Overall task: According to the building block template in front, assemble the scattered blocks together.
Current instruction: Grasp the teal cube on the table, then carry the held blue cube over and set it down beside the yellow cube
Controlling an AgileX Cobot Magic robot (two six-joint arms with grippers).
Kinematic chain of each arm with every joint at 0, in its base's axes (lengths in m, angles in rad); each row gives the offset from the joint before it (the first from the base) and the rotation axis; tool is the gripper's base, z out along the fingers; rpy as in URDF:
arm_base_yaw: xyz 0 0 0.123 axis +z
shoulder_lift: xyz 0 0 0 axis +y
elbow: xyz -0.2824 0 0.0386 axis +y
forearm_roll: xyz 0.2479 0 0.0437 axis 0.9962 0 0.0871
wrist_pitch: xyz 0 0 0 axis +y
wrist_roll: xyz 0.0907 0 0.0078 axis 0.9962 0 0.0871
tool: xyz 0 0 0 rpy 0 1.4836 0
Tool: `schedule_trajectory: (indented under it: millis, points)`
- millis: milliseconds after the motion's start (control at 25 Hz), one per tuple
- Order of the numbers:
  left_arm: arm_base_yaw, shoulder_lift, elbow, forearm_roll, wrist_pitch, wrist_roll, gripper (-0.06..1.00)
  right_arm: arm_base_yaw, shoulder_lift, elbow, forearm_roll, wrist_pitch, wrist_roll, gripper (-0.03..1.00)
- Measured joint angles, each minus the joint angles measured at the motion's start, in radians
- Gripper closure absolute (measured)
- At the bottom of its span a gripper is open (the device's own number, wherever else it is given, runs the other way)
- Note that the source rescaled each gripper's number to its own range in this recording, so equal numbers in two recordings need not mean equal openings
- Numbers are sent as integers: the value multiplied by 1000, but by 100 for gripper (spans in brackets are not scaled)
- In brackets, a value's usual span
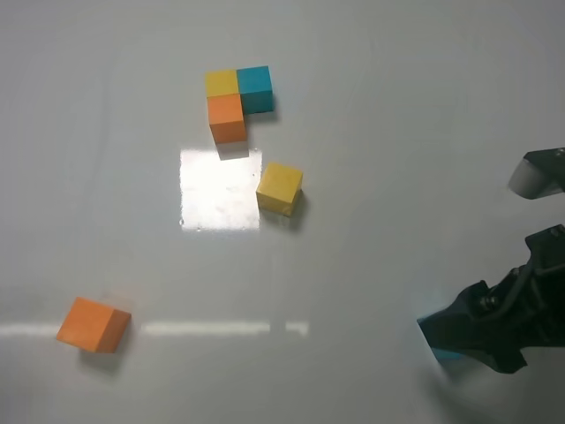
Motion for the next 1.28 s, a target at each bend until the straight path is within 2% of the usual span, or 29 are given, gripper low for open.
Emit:
schedule_trajectory:
  millis: [360, 440, 480, 520, 600, 640, 800, 960, 1080, 1200, 1280]
  points:
    - [0, 0, 0, 0, 0, 0, 23, 0, 85, 39, -104, -43, 132, -3]
    - [0, 0, 0, 0, 0, 0, 23, 0, 105, 37, -133, -48, 162, 0]
    - [0, 0, 0, 0, 0, 0, 23, 1, 114, 37, -142, -48, 176, 5]
    - [0, 0, 0, 0, 0, 0, 23, 1, 121, 37, -148, -46, 183, 15]
    - [0, 0, 0, 0, 0, 0, 23, 2, 133, 35, -148, -45, 193, 49]
    - [0, 0, 0, 0, 0, 0, 23, 4, 137, 35, -143, -45, 193, 74]
    - [0, 0, 0, 0, 1, -1, 23, 4, 143, 20, -89, -24, 90, 76]
    - [0, 0, 0, 0, 1, -2, 23, 4, 154, -87, -73, 85, -37, 76]
    - [0, 0, 0, 0, 1, -2, 23, 4, 154, -216, -138, 176, -125, 76]
    - [0, 0, 0, 0, 0, -2, 23, 11, 153, -299, -223, 190, -215, 76]
    - [0, 0, 0, 0, 0, -2, 23, 49, 154, -314, -278, 186, -266, 76]
